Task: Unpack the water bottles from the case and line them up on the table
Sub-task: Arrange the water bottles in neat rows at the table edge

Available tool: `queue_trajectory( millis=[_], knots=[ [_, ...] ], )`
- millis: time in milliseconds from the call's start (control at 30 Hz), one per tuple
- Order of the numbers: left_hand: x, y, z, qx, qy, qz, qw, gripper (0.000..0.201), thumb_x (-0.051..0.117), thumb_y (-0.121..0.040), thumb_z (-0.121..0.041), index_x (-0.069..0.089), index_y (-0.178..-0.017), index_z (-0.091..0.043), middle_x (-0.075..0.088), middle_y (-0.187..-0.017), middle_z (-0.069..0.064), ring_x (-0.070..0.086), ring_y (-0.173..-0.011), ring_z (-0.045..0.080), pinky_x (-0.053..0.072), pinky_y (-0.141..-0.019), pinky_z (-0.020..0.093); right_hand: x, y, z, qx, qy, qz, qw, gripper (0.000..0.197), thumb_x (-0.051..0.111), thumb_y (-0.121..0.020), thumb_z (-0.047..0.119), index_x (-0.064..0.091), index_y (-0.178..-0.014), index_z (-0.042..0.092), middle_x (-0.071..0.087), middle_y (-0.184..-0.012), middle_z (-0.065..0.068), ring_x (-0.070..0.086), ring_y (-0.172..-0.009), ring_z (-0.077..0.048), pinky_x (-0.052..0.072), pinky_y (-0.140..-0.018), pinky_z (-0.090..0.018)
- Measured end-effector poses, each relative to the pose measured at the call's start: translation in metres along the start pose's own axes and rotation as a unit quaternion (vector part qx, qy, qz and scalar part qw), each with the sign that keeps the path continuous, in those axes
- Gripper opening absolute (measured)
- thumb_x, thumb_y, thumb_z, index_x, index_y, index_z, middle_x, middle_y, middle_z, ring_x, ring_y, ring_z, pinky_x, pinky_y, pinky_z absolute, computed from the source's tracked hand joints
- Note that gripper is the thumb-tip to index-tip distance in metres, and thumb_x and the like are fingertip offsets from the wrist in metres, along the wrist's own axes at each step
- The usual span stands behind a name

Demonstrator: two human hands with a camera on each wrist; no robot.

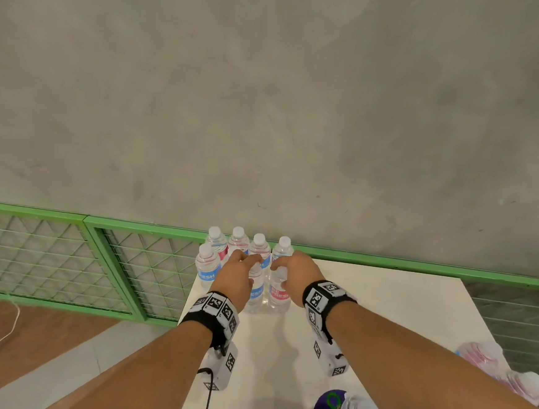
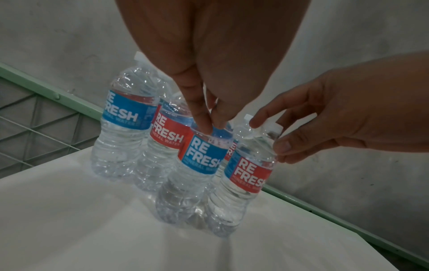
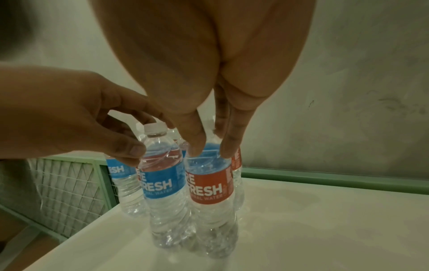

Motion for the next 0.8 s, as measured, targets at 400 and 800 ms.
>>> queue_trajectory(
  millis=[400,800],
  knots=[
    [0.002,0.006,0.005,0.010,0.062,0.014,0.998,0.072,0.057,-0.081,0.008,0.041,-0.141,-0.029,0.033,-0.136,-0.001,0.059,-0.099,0.019,0.052,-0.093,0.031,-0.008,-0.006,0.001,-0.003,-0.018,-0.001,1.000,0.048,0.062,-0.088,0.009,0.056,-0.133,0.025,0.048,-0.130,-0.012,0.051,-0.120,-0.029,0.041,-0.100,-0.031],
    [0.008,0.027,0.006,0.019,0.054,0.055,0.997,0.089,0.054,-0.082,0.006,0.017,-0.152,-0.035,0.027,-0.143,-0.002,0.057,-0.108,0.016,0.046,-0.089,0.020,-0.008,0.000,0.004,-0.016,-0.008,0.007,1.000,0.053,0.069,-0.083,0.018,0.055,-0.133,0.025,0.050,-0.128,-0.010,0.053,-0.118,-0.028,0.044,-0.100,-0.032]
  ],
)
Point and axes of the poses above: each hand's wrist, its own y-axis away from the middle knuckle, its own x-axis out of the palm, z = x × y, the point moved 3 cm from there along -y, towards the middle knuckle
